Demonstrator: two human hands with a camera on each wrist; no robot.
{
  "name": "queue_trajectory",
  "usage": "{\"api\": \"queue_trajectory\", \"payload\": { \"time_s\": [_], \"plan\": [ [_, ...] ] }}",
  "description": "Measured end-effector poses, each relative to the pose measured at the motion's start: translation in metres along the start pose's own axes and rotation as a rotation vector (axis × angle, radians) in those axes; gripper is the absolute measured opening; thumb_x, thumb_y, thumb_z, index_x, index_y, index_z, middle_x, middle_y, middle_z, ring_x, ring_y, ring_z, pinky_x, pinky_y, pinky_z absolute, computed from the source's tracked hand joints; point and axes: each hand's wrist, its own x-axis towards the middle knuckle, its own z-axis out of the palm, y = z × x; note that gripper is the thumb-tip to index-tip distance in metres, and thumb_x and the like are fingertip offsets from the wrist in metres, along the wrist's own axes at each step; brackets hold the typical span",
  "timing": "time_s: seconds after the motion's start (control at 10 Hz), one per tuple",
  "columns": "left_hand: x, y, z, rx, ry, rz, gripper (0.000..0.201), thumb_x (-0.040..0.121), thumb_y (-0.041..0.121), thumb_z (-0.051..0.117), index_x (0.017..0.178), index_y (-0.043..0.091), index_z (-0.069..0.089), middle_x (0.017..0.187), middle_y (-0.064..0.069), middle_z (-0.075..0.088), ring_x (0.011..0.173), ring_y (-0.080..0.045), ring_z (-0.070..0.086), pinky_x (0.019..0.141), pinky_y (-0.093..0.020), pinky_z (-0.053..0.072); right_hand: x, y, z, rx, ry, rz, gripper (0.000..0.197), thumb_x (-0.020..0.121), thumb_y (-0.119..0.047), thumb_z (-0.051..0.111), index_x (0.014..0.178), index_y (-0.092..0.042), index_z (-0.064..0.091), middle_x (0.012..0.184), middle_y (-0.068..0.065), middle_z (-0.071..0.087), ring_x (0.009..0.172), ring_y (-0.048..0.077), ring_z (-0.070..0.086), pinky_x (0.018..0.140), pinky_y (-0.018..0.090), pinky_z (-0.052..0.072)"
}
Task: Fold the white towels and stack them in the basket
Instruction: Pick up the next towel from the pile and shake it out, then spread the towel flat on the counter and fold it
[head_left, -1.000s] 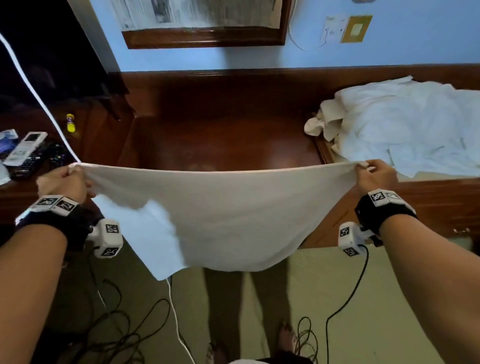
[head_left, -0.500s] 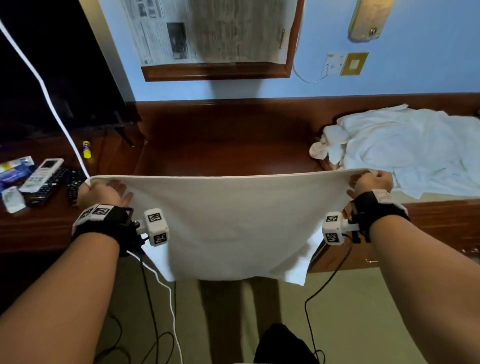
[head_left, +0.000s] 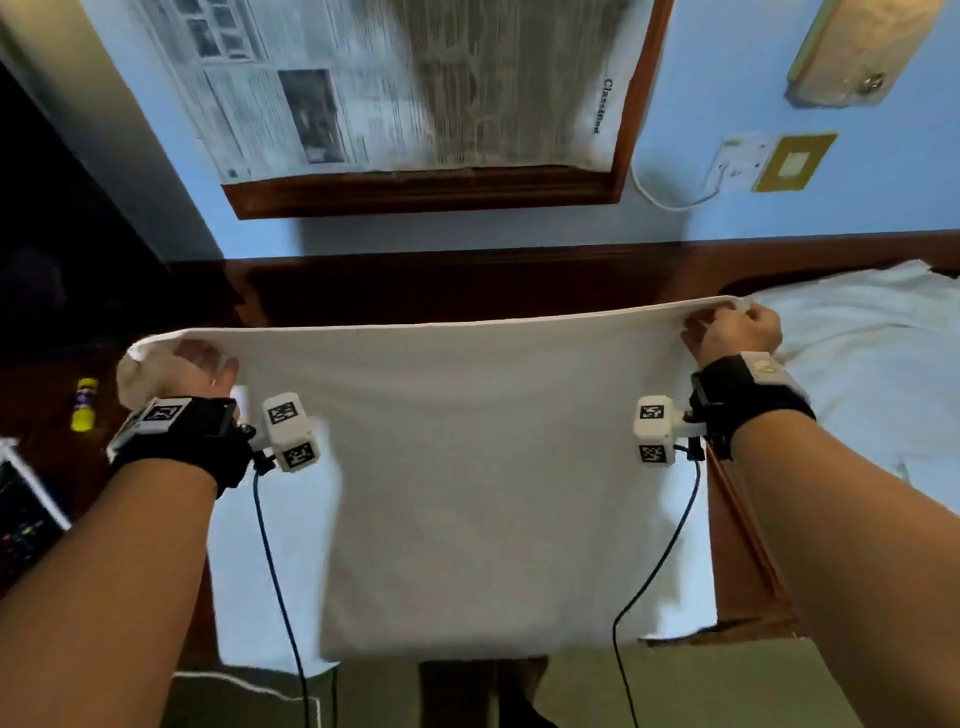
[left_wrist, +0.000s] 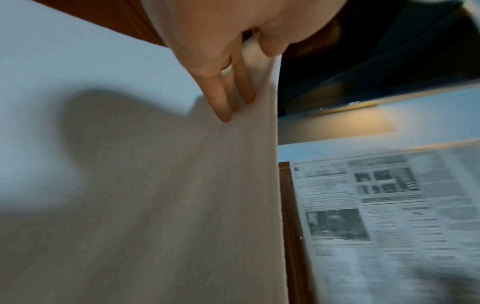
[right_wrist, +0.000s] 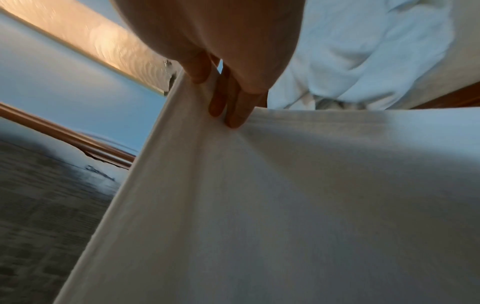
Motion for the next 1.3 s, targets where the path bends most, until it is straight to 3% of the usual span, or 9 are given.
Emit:
{"api": "queue_trajectory", "payload": {
  "time_s": [0.1, 0.2, 0.4, 0.5, 0.6, 0.8, 0.9, 1.1, 1.3],
  "plan": [
    [0.075, -0.021, 0.033, -0.093, 0.023, 0.011, 0.018, 0.105, 0.034, 0.038, 0.116, 0.029, 0.050, 0.120, 0.007, 0.056, 0.107, -0.009, 0.062, 0.086, -0.031, 0.058, 0.045, 0.011, 0.053, -0.021, -0.039, -0.007, 0.023, 0.094, -0.007, 0.049, 0.113, -0.014, 0.060, 0.102, 0.012, 0.071, 0.084, 0.025, 0.072, 0.069, 0.035, 0.062],
    [0.107, -0.066, 0.038, 0.135, -0.061, -0.013, 0.027, 0.100, 0.040, 0.040, 0.113, 0.026, 0.060, 0.128, 0.007, 0.058, 0.112, -0.011, 0.060, 0.102, -0.039, 0.045, 0.104, 0.077, 0.073, -0.307, -0.102, -0.045, 0.029, 0.087, -0.024, 0.059, 0.116, -0.024, 0.061, 0.101, 0.003, 0.071, 0.085, 0.021, 0.071, 0.077, 0.043, 0.061],
    [0.100, -0.194, -0.032, 1.591, -0.460, 0.039, 0.069, 0.094, 0.045, 0.066, 0.154, 0.029, 0.037, 0.158, -0.007, 0.039, 0.144, -0.032, 0.036, 0.116, -0.049, 0.032, 0.065, 0.204, 0.012, -1.236, -0.667, -0.159, 0.052, 0.097, -0.039, 0.053, 0.146, -0.021, 0.046, 0.149, 0.010, 0.047, 0.135, 0.028, 0.045, 0.110, 0.037, 0.037],
    [0.079, -0.224, -0.075, 2.113, -0.636, -0.069, 0.089, 0.086, 0.074, 0.054, 0.154, 0.053, 0.000, 0.168, 0.008, -0.011, 0.155, -0.030, -0.002, 0.119, -0.064, 0.013, 0.045, 0.239, -0.032, -1.724, -0.909, -0.203, 0.072, 0.097, -0.062, 0.036, 0.157, -0.035, 0.006, 0.166, 0.001, -0.008, 0.152, 0.031, -0.002, 0.120, 0.054, 0.012],
    [0.082, -0.232, -0.084, 2.227, -0.631, -0.072, 0.095, 0.077, 0.089, 0.039, 0.147, 0.059, -0.018, 0.161, 0.014, -0.031, 0.153, -0.032, -0.016, 0.116, -0.068, 0.010, 0.043, 0.248, -0.039, -1.842, -0.962, -0.168, 0.078, 0.095, -0.068, 0.027, 0.154, -0.038, -0.015, 0.159, -0.003, -0.033, 0.149, 0.033, -0.022, 0.118, 0.063, 0.004],
    [0.150, -0.235, -0.039, 2.181, -0.663, 0.174, 0.092, 0.084, 0.077, 0.051, 0.157, 0.048, 0.002, 0.168, 0.007, -0.009, 0.152, -0.036, 0.001, 0.118, -0.062, 0.019, 0.086, 0.251, 0.011, -1.835, -0.917, -0.205, 0.079, 0.094, -0.068, 0.032, 0.154, -0.038, -0.009, 0.162, -0.004, -0.028, 0.149, 0.033, -0.020, 0.117, 0.065, 0.003],
    [0.156, -0.234, -0.028, 1.983, -0.670, 0.179, 0.091, 0.087, 0.062, 0.064, 0.157, 0.045, 0.009, 0.169, 0.008, -0.006, 0.155, -0.029, -0.004, 0.123, -0.057, 0.012, 0.103, 0.246, 0.029, -1.797, -0.904, -0.177, 0.079, 0.095, -0.065, 0.038, 0.156, -0.037, -0.004, 0.163, -0.002, -0.023, 0.150, 0.031, -0.018, 0.119, 0.062, 0.002],
    [0.057, -0.240, -0.105, 2.166, -0.600, 0.036, 0.083, 0.083, 0.084, 0.030, 0.151, 0.058, -0.010, 0.163, 0.013, -0.028, 0.152, -0.033, -0.019, 0.117, -0.070, -0.001, 0.012, 0.247, -0.050, -1.819, -0.986, -0.200, 0.074, 0.095, -0.070, 0.020, 0.153, -0.042, -0.015, 0.158, -0.001, -0.035, 0.146, 0.034, -0.029, 0.118, 0.063, -0.006],
    [0.094, -0.243, -0.089, 2.230, -0.569, 0.033, 0.089, 0.076, 0.089, 0.028, 0.149, 0.059, -0.013, 0.160, 0.015, -0.033, 0.151, -0.039, -0.014, 0.113, -0.074, 0.011, 0.038, 0.254, -0.021, -1.815, -1.000, -0.168, 0.076, 0.092, -0.075, 0.023, 0.151, -0.048, -0.015, 0.156, -0.009, -0.038, 0.145, 0.034, -0.031, 0.115, 0.066, -0.008]
  ]
}}
